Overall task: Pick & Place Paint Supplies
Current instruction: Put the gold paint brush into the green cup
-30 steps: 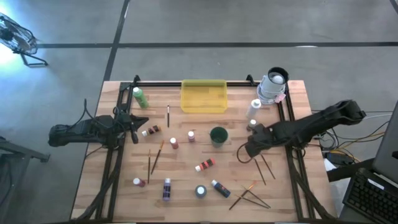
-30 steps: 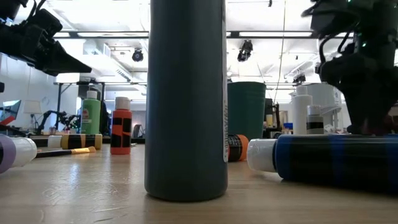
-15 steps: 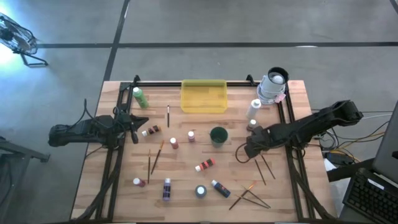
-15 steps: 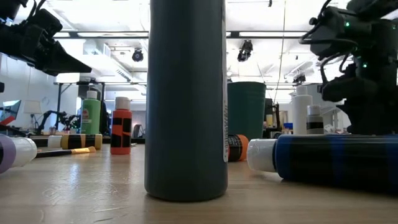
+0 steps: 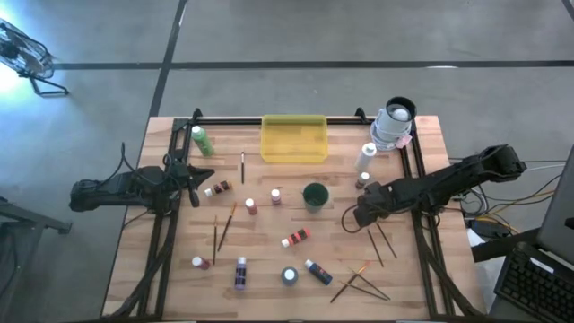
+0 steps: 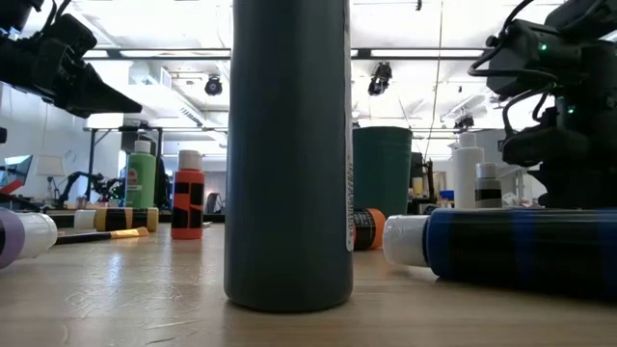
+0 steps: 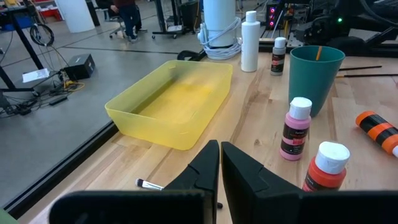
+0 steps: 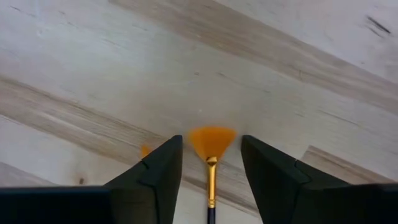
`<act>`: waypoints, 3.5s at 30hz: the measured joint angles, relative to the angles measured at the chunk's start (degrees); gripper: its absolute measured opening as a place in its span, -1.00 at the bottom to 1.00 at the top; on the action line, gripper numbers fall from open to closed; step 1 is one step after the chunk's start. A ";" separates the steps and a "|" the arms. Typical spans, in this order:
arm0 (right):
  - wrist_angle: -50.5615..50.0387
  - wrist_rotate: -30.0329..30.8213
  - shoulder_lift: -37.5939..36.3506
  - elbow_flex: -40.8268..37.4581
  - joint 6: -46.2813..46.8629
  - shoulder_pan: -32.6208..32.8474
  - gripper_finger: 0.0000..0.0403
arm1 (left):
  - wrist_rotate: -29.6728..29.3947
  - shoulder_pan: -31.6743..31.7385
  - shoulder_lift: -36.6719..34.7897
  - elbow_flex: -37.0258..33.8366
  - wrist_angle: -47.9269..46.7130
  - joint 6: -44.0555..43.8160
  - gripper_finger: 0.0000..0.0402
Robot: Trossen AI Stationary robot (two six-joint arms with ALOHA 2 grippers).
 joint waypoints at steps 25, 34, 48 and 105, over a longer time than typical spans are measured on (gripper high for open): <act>-1.42 -0.24 -1.56 0.26 -0.88 -0.57 -0.96 | 0.00 0.02 0.00 0.00 0.02 0.00 -0.88; -11.91 4.61 -7.55 8.04 -2.99 -0.55 -0.96 | -0.01 0.00 0.00 0.01 0.02 0.00 -0.88; -13.99 23.21 -10.02 27.42 -23.68 -0.48 -0.96 | 0.00 0.02 -0.01 0.00 0.01 0.00 -0.88; 57.31 21.53 0.24 15.16 -69.06 -0.67 -0.96 | 0.00 0.01 0.00 0.00 0.02 0.00 -0.88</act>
